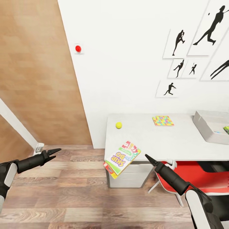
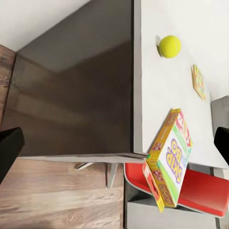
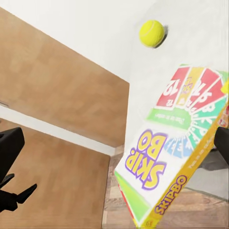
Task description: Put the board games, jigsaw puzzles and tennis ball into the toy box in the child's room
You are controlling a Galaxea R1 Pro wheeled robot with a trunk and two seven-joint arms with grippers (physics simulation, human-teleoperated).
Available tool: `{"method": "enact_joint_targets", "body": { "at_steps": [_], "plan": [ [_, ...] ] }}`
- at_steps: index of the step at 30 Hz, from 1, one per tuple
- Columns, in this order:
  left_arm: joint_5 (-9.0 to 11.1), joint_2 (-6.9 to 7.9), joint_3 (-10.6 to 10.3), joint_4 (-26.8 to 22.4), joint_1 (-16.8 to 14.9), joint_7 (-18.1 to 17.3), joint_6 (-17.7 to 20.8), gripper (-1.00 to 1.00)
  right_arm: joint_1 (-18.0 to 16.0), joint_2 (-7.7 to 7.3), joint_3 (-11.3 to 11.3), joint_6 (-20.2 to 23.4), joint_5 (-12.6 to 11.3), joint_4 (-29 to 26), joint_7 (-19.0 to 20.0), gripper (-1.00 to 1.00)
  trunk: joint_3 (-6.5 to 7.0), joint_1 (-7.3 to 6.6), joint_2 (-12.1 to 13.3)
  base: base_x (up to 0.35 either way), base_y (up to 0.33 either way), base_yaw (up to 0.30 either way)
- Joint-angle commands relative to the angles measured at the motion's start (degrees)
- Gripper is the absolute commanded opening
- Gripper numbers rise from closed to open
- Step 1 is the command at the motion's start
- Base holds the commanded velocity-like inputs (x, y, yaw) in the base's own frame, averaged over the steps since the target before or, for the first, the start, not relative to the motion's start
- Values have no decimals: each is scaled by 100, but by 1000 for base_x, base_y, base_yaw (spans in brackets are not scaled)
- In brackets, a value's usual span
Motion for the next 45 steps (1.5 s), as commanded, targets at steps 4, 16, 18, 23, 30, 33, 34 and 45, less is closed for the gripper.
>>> {"method": "enact_joint_targets", "body": {
  "at_steps": [4,16,18,23,30,33,34,45],
  "plan": [
    [0,-2,4,-2,-5,-16,28,100,-5,7,12,62,-32,5,-58,100,-10,3,-11,0,-268,0],
    [0,0,1,-1,-5,-25,28,100,-5,21,48,53,-32,7,-87,100,41,3,-11,0,-156,0],
    [0,2,0,-1,-5,-30,28,100,-5,20,50,52,-32,7,-83,100,60,3,-11,0,-27,0],
    [0,7,-6,-1,-5,-110,28,100,-5,35,52,51,-32,8,-76,100,106,3,-11,0,-9,0],
    [-3,21,-9,-3,-5,-169,28,100,-5,55,52,14,-23,128,-78,100,172,3,-11,0,-1,0],
    [-6,23,-9,-2,-5,-172,28,100,-5,46,52,10,-18,145,-76,100,201,3,-11,0,0,0],
    [-7,23,-9,-1,-5,-172,28,100,-5,36,52,7,-16,150,-75,100,210,3,-11,0,0,0],
    [-2,24,-8,-1,-5,-175,28,100,-5,20,44,-1,-14,157,-74,100,315,3,-11,0,0,0]
  ]
}}
